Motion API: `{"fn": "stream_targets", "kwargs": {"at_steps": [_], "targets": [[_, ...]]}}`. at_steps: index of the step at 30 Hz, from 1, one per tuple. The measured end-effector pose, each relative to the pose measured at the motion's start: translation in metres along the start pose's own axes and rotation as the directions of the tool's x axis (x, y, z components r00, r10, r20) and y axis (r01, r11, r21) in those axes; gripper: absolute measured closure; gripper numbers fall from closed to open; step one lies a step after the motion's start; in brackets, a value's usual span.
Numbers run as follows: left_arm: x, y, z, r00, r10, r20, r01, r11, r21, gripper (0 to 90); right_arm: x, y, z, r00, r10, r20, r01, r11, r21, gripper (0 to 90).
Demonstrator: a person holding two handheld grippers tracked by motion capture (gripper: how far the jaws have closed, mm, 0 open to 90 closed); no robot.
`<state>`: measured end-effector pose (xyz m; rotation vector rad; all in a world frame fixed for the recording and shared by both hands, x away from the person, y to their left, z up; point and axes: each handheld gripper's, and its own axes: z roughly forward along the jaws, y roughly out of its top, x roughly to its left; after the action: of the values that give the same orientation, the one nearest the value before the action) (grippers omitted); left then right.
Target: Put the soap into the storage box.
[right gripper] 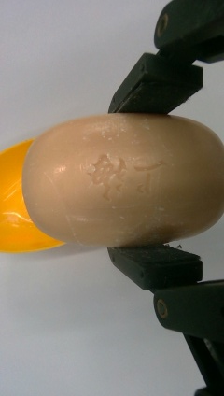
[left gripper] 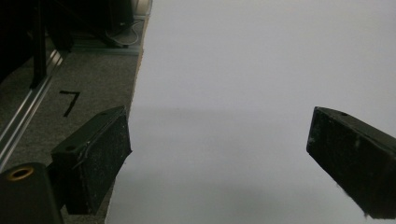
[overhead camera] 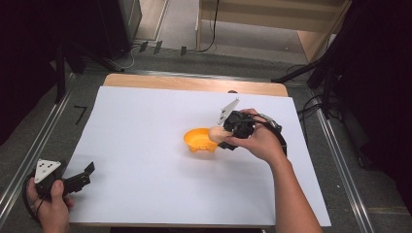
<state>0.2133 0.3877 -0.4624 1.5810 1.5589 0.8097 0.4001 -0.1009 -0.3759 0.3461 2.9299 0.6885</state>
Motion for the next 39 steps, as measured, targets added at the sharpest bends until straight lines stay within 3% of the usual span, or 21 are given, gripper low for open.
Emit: {"fn": "stream_targets", "kwargs": {"at_steps": [16,31,39], "targets": [[0.000,0.000,0.000,1.0000,-0.002,0.001,0.002,1.0000,0.001,6.8,0.004,0.028,0.010,0.9977,-0.062,-0.027,0.062,0.998,0.010,33.1],[0.001,0.000,0.000,1.0000,-0.005,0.006,0.005,1.0000,0.000,6.8,0.006,0.049,0.024,0.9872,-0.145,-0.066,0.148,0.988,0.037,33.0],[0.001,0.000,0.000,1.0000,-0.007,0.006,0.007,1.0000,0.002,6.8,0.004,0.056,0.033,0.9858,-0.146,-0.083,0.151,0.987,0.051,32.9]]}}
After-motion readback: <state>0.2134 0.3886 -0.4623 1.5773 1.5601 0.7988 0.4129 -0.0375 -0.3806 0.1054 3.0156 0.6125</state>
